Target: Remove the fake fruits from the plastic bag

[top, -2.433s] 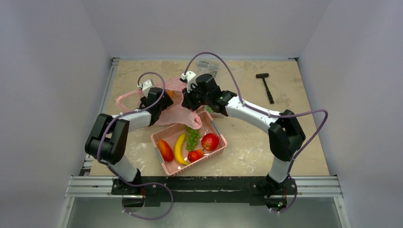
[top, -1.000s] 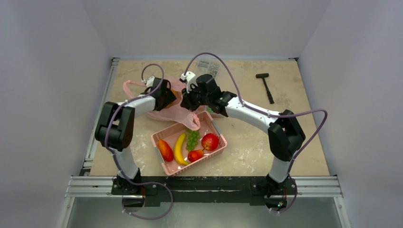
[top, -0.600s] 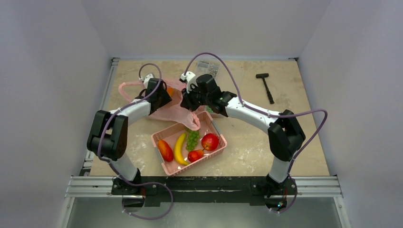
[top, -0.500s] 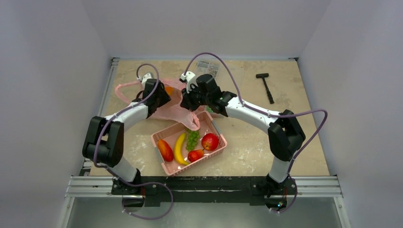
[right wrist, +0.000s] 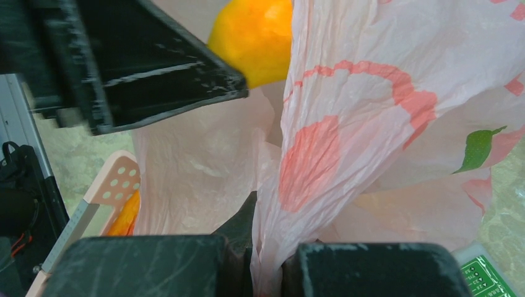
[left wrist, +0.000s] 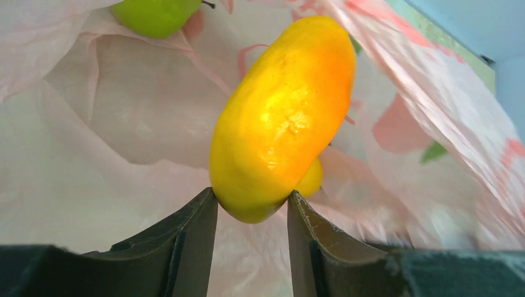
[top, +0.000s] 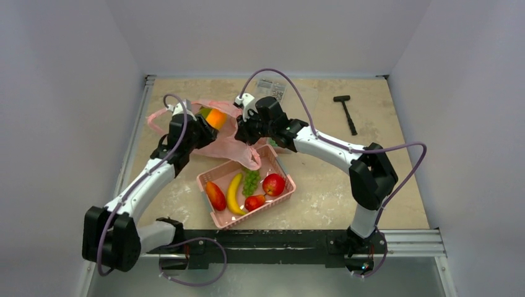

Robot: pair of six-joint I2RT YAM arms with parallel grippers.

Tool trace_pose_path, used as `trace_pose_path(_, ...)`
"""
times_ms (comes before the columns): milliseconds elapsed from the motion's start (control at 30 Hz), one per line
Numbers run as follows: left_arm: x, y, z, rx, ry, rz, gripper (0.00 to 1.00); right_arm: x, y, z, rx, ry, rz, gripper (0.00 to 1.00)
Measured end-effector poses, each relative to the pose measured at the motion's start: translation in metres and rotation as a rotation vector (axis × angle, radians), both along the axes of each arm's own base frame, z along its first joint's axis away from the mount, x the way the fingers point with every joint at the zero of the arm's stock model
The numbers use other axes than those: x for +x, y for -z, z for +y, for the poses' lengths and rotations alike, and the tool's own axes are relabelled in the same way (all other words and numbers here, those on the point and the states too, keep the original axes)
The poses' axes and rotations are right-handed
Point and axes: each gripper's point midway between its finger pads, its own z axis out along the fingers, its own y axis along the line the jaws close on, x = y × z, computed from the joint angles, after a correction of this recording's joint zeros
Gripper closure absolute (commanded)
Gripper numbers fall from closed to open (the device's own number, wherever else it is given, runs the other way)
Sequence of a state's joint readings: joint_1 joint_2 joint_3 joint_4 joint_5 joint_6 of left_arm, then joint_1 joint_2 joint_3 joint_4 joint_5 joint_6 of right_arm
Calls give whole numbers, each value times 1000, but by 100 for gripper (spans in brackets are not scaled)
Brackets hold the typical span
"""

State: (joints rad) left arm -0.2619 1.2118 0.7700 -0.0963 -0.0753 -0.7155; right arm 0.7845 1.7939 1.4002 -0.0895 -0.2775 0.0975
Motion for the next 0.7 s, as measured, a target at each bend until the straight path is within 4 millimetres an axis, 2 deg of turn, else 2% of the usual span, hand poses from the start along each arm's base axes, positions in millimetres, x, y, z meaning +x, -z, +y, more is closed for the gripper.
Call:
trace_pose_path(133, -26, -27, -2, -9, 63, -42, 100, 1, 0, 0, -1, 3, -1, 100)
trace_pose_path(367, -85, -46, -2, -9, 180, -53, 100, 4, 1, -2, -8, 23, -7, 100)
trace_pose_path(533, -127, -46, -16, -76, 306, -46, 100, 5, 1, -3, -9, 35, -5, 100)
trace_pose_path(700, -161, -22, -42, -189, 439, 49, 100, 7, 1, -4, -13, 45, -9, 100)
